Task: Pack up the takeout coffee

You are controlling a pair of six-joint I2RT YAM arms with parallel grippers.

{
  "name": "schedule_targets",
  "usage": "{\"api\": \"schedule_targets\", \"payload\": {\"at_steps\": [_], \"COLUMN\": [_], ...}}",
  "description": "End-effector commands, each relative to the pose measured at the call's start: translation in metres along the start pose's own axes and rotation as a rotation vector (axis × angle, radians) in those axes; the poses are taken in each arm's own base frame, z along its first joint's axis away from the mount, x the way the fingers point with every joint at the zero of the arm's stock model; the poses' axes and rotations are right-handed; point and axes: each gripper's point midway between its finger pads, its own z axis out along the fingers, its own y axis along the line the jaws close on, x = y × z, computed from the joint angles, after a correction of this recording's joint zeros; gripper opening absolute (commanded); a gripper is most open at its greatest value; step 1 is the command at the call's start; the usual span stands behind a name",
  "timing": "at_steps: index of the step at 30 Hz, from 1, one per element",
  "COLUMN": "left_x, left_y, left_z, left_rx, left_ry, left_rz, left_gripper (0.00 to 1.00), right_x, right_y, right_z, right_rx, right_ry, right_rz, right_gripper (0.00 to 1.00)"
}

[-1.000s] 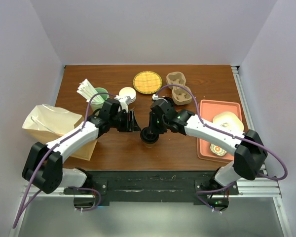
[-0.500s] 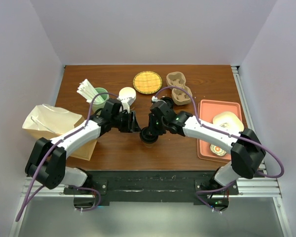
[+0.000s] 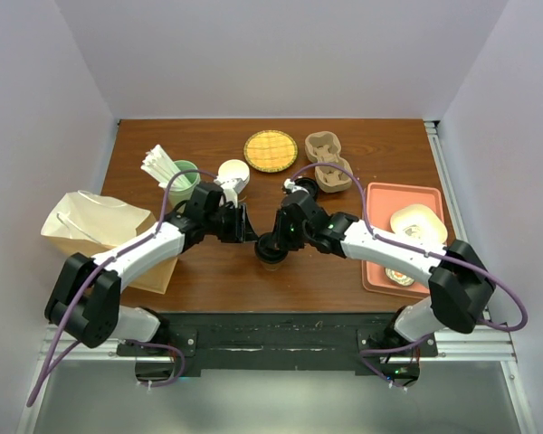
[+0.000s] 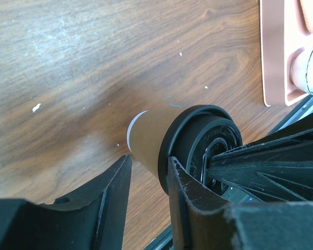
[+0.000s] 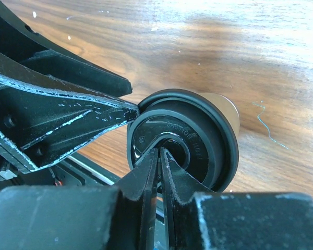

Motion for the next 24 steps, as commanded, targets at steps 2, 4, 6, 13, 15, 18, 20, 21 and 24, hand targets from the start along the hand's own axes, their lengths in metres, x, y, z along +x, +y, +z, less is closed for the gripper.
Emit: {"api": "schedule_targets", "payload": {"at_steps": [2, 4, 6, 13, 15, 18, 20, 21, 24], "left_x": [0.021, 0.024, 0.033, 0.05, 0.052, 0.043, 0.023, 0.014, -0.014], "left_y": [0.042, 0.046, 0.052, 0.055, 0.055, 0.043, 0.022, 0.013, -0.01], "left_z": [0.003, 0.003, 0.003, 0.004, 0.004, 0.003, -0.002, -0.006, -0.02], "left_rx": [-0.165, -0.182, -0.197, -0.204, -0.207, -0.166, -0.108, -0.084, -0.052], "left_ry": [0.031, 0.038, 0.049, 0.069, 0.068, 0.049, 0.022, 0.009, -0.018], "left_rz": [0.009, 0.007, -0.007, -0.017, -0.018, -0.019, -0.012, -0.005, 0.024], "left_gripper": [0.35, 0.33, 0.31, 0.29, 0.29, 0.35, 0.39, 0.41, 0.42], "right_x": [0.042, 0.046, 0.051, 0.058, 0.062, 0.061, 0.054, 0.05, 0.042], "right_y": [-0.056, -0.06, -0.066, -0.076, -0.079, -0.076, -0.07, -0.066, -0.06], "right_z": [0.009, 0.01, 0.011, 0.014, 0.015, 0.017, 0.016, 0.015, 0.015], "right_rx": [0.168, 0.172, 0.182, 0.209, 0.217, 0.206, 0.194, 0.188, 0.181], "right_ry": [0.107, 0.11, 0.115, 0.125, 0.132, 0.132, 0.12, 0.111, 0.098], "right_rz": [0.008, 0.014, 0.023, 0.029, 0.036, 0.034, 0.03, 0.026, 0.019], "right_gripper": [0.11, 0.11, 0.1, 0.1, 0.09, 0.1, 0.09, 0.1, 0.1]}}
